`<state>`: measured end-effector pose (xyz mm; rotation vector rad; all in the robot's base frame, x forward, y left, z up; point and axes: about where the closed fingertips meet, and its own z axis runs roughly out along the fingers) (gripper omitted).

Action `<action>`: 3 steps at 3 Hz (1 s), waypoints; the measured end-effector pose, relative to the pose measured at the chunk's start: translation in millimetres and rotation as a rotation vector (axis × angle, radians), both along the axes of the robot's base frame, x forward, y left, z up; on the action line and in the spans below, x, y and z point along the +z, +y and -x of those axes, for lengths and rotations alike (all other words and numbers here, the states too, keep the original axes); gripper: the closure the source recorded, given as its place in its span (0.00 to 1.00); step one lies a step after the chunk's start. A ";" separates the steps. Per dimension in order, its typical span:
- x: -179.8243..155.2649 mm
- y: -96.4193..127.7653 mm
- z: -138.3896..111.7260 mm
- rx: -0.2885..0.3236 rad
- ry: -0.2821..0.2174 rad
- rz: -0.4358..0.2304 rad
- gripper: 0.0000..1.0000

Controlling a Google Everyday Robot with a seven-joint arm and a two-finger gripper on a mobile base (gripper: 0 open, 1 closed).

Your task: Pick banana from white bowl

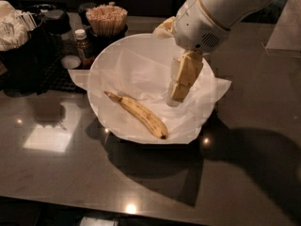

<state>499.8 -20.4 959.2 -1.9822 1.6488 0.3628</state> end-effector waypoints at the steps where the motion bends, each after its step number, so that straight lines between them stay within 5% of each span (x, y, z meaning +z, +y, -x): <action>1: -13.4 1.2 -5.1 -0.016 0.030 0.009 0.00; 3: -50.8 1.0 -2.5 -0.036 0.166 0.056 0.00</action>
Offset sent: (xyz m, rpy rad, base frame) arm 0.0111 0.0023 -0.0580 -0.0324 0.1750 -0.0426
